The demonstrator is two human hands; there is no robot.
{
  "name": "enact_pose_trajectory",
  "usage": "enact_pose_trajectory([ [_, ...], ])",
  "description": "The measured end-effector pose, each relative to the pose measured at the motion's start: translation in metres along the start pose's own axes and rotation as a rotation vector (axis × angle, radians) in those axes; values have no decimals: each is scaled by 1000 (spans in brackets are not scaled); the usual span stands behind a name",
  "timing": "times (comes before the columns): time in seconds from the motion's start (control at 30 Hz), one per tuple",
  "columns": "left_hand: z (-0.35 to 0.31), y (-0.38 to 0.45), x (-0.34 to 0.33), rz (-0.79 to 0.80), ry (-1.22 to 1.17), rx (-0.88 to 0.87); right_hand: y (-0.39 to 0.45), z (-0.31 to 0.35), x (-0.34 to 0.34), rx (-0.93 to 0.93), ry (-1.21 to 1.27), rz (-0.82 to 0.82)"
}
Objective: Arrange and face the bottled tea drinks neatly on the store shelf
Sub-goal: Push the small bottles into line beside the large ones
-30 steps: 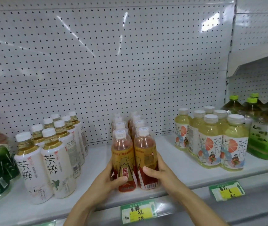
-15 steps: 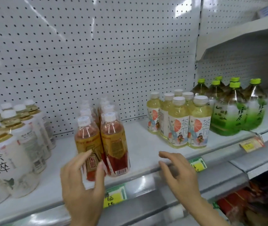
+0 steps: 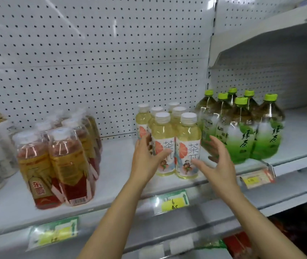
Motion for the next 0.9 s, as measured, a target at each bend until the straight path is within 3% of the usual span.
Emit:
enact_pose_trajectory([
  [0.2,-6,0,9,-95,-20,25,18,4,-30,-27,104,218],
  [0.53,-18,-33,31,-31,28,13,17,8,-34,-12,114,310],
  [0.9,-14,-25,30,-22,91,4,13,10,-42,-23,105,303],
])
Point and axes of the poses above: each hand's wrist, its own y-axis towards the middle knuckle, its own x-axis out of the back of the hand, z = x × y, the point moved 8 cm from there along y, towards the middle knuckle, and after that the axes turned 6 degrees about -x, right-handed, at the moved point
